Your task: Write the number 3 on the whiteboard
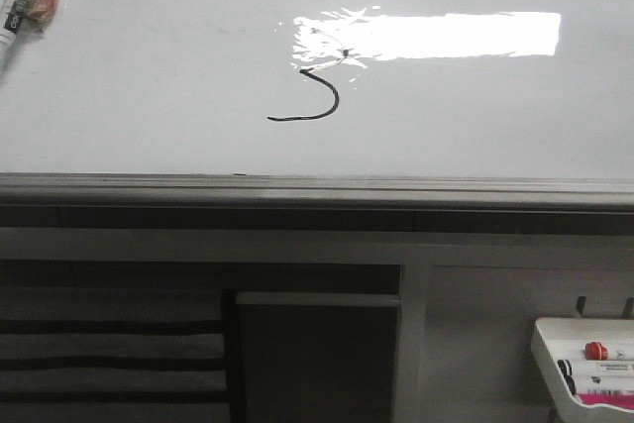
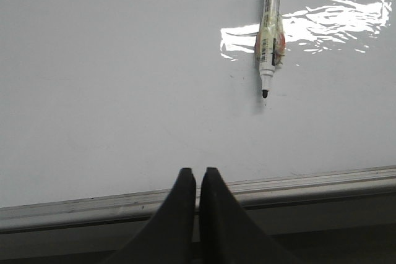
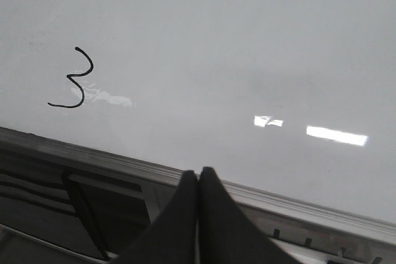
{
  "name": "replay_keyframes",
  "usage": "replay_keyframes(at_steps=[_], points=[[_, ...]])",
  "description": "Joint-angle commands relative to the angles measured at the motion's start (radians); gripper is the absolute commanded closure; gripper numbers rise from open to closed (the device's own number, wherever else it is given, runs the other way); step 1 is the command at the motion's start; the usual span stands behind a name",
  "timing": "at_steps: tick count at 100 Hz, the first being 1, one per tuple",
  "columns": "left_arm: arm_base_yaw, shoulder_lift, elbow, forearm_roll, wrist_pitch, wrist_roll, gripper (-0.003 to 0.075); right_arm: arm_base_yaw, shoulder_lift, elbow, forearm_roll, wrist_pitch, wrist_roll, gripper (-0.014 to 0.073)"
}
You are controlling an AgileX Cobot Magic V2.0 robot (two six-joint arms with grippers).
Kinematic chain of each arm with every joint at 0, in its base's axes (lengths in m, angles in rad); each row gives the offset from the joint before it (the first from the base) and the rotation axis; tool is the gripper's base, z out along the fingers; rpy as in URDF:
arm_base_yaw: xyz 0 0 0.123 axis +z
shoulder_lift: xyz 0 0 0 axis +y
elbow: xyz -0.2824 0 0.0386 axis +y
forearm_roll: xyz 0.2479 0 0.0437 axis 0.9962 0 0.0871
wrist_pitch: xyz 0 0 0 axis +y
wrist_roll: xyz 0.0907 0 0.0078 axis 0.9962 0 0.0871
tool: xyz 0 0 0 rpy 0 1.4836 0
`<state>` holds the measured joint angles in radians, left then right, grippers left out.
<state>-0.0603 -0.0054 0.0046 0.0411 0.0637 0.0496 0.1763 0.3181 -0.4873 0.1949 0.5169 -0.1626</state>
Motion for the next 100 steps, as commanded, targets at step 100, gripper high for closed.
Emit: replay_keyframes(at_steps=[100], points=[[-0.007,-0.033,0.003,-0.031,-0.090,-0.011,0.0739,-0.175,-0.191,0.260,0.050,-0.431,-0.001,0.0669]])
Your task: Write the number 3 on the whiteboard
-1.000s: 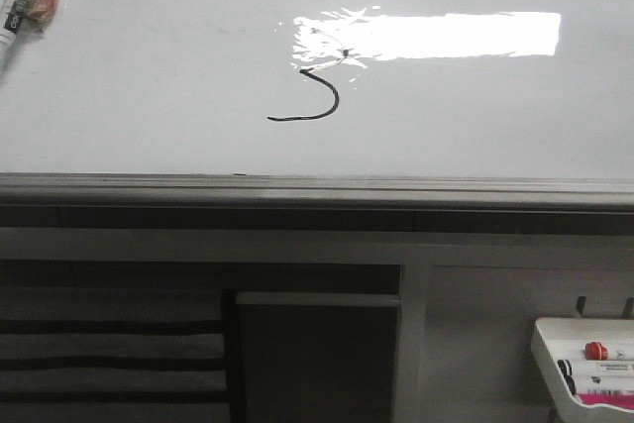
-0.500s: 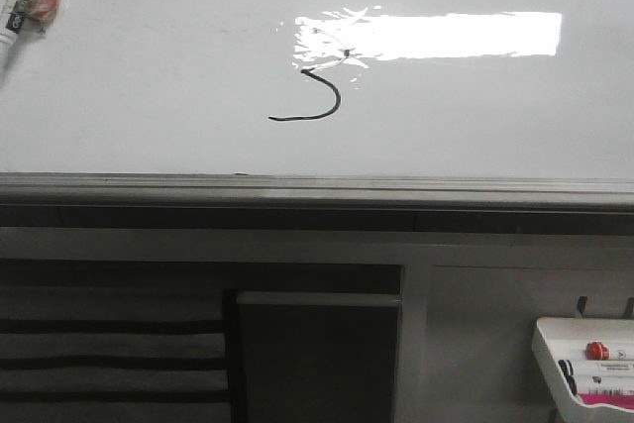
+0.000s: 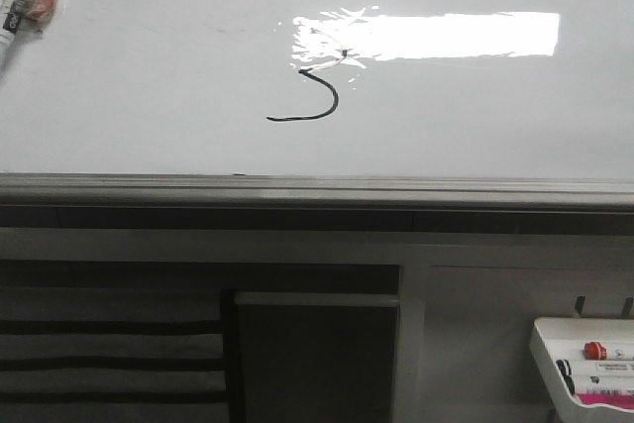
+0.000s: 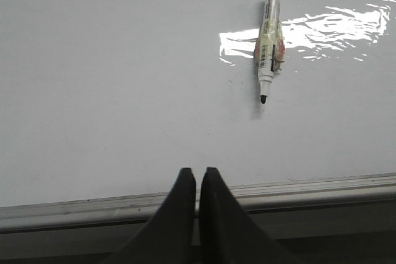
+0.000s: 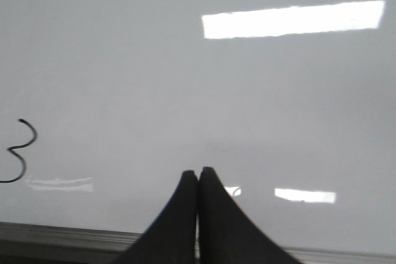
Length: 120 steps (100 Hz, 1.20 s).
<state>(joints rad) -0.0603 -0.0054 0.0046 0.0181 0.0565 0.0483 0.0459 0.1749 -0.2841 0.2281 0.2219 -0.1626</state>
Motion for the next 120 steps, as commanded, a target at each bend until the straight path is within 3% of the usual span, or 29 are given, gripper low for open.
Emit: replay_keyframes(at_steps=[1,31,38,43,45,56,120], points=[[-0.007,-0.033,0.003,-0.008,-0.082,-0.010,0.0739,-0.047,-0.057,0.070,0.017,-0.138,-0.001,0.0669],[-0.007,-0.033,0.003,-0.008,-0.082,-0.010,0.0739,-0.041,-0.140,0.243,0.055,-0.214,0.008,0.0669],[-0.007,-0.033,0.003,-0.008,-0.082,-0.010,0.0739,-0.037,-0.177,0.289,-0.032,-0.267,0.090,0.0669],[-0.007,-0.033,0.003,-0.008,-0.082,-0.010,0.0739,-0.037,-0.208,0.331,-0.146,-0.324,0.209,0.0669],[-0.007,-0.033,0.003,-0.008,-0.082,-0.010,0.0739,-0.037,-0.205,0.325,-0.193,-0.282,0.274,0.0669],[-0.007,-0.033,0.003,-0.008,-0.082,-0.010,0.0739,-0.037,-0.205,0.326,-0.313,-0.314,0.340,0.0669],[-0.007,-0.033,0.003,-0.008,-0.082,-0.010,0.0739,-0.033,-0.207,0.326,-0.245,-0.297,0.338,0.0669]])
